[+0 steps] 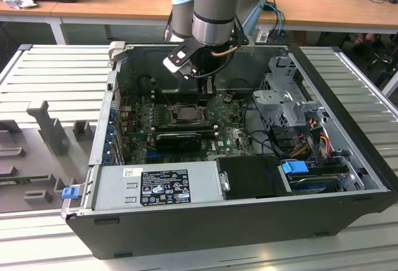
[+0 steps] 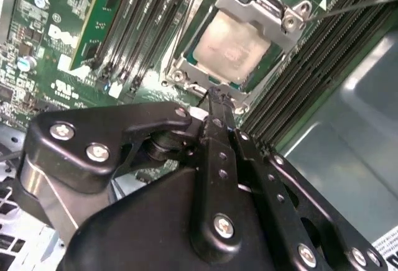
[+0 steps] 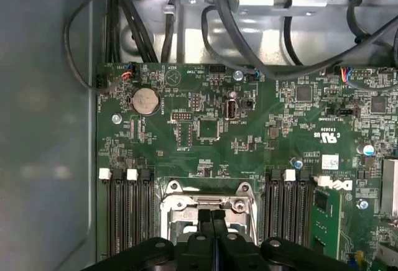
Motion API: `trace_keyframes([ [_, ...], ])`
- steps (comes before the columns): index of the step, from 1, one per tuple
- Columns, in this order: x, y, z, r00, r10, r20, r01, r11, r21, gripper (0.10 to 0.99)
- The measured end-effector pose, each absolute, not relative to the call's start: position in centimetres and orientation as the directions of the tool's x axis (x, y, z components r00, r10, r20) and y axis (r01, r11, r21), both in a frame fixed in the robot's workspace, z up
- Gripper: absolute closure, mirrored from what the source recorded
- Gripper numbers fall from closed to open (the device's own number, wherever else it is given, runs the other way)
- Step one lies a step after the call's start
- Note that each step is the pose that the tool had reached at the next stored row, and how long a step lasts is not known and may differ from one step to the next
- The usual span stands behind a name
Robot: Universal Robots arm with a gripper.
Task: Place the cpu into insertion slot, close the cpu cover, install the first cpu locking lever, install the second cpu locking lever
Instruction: 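Close the cpu cover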
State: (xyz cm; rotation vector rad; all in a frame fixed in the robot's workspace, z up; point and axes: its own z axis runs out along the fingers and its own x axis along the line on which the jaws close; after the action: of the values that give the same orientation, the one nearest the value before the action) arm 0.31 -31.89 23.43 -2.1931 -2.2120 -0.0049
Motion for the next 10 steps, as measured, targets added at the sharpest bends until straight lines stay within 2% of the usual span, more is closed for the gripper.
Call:
trace_keyframes([
  [10, -2.4, -31.9, 22.2, -0.021, 0.999, 0.026, 1.000, 0.022, -0.016, 0.980],
])
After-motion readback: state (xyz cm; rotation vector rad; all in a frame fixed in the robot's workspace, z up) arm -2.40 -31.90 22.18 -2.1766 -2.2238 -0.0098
